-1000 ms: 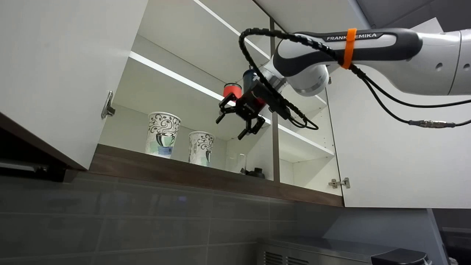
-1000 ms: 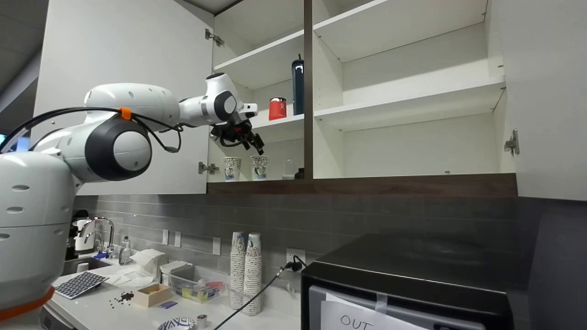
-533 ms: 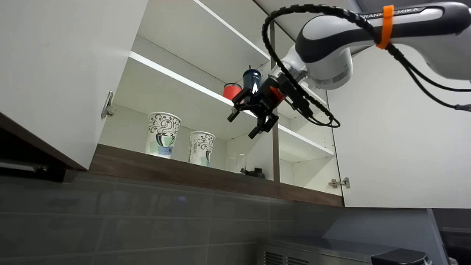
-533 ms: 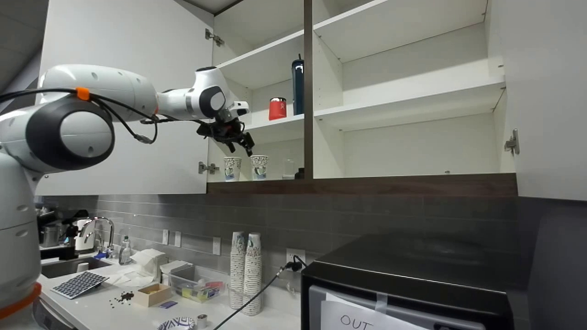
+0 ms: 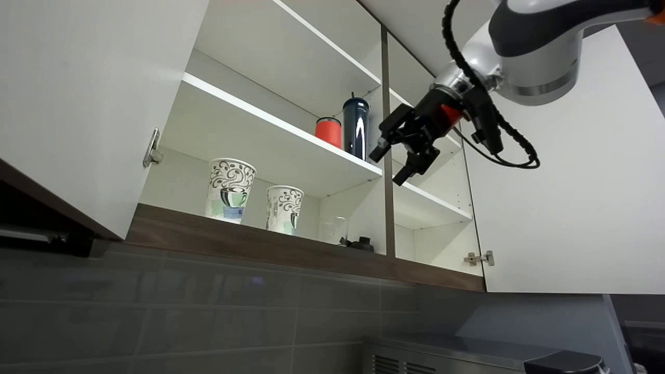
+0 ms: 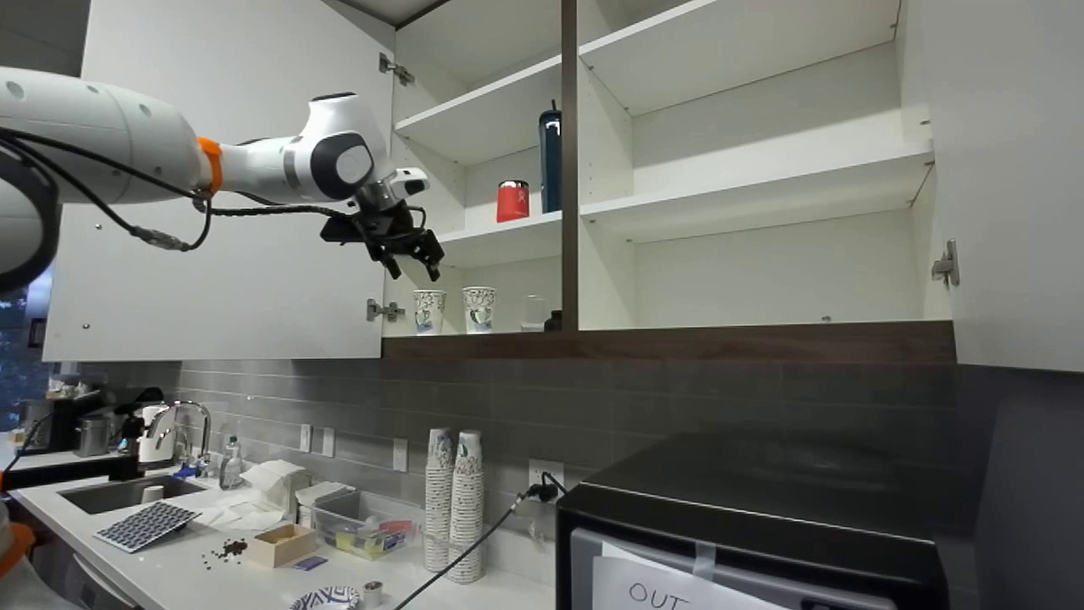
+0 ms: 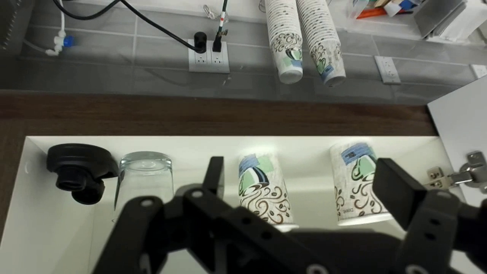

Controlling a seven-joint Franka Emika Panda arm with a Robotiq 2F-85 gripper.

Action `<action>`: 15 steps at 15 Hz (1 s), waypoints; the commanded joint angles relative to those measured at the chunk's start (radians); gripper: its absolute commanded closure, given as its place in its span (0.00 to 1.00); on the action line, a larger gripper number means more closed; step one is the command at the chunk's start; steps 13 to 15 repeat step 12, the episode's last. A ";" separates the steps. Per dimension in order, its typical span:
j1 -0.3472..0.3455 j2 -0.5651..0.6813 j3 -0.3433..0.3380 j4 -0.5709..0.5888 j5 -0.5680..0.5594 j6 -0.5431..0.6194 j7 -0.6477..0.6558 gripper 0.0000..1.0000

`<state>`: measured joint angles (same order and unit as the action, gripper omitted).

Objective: Take the cup out of the other cup

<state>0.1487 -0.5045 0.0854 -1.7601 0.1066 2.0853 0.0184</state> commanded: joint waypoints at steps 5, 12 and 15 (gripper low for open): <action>0.046 -0.189 -0.081 -0.146 0.085 -0.213 -0.162 0.00; 0.019 -0.189 -0.081 -0.128 0.079 -0.247 -0.164 0.00; 0.019 -0.189 -0.081 -0.128 0.079 -0.247 -0.164 0.00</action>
